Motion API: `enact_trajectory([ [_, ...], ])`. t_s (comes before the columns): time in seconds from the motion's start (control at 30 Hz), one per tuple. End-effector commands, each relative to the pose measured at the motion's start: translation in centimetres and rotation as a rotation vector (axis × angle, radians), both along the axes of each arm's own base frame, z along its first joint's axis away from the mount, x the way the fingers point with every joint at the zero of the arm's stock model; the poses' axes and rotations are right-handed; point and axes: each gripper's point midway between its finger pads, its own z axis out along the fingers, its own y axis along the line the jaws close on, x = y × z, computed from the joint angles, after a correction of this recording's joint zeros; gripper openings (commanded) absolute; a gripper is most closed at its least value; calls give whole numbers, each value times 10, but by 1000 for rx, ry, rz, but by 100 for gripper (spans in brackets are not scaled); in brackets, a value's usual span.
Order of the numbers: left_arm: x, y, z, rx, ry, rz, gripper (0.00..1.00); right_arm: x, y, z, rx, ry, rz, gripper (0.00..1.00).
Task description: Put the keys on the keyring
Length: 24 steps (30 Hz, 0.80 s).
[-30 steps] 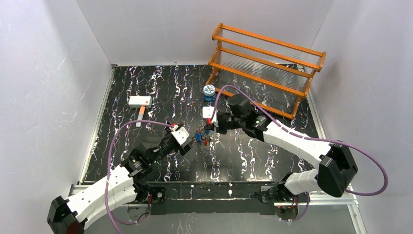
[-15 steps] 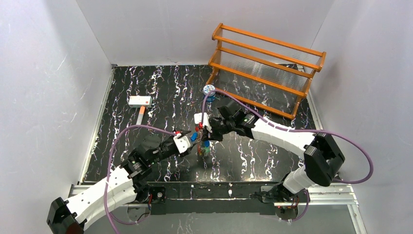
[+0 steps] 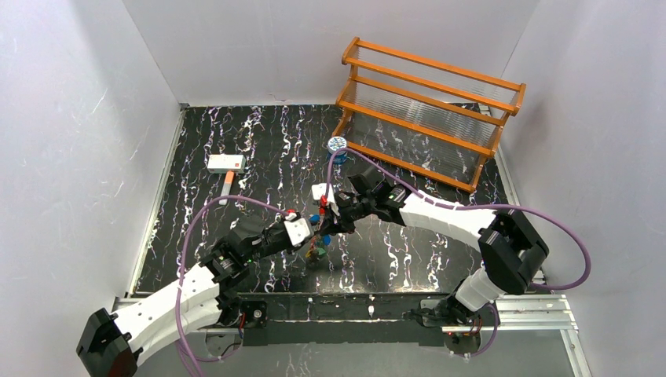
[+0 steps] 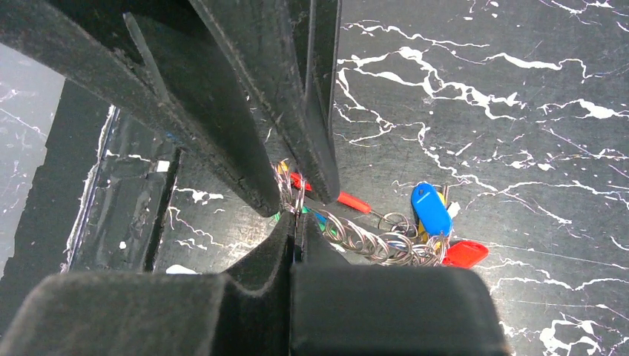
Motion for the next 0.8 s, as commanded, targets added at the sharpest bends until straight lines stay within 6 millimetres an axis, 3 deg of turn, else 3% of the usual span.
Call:
enact_trajectory([
  [0.0,-12,-6,-6,23,-8,-91,26,-4,7,16,65,-11,34,1],
  [0.2,-16,-1,-17,120,-28,-130,33,-6,7,19,71,-16,46,1],
  [0.4,-7,3,-17,148,-56,-90,26,-8,5,17,60,-16,68,1],
  [0.77,-4,-4,-7,118,-74,-100,24,-11,2,16,56,-22,85,1],
])
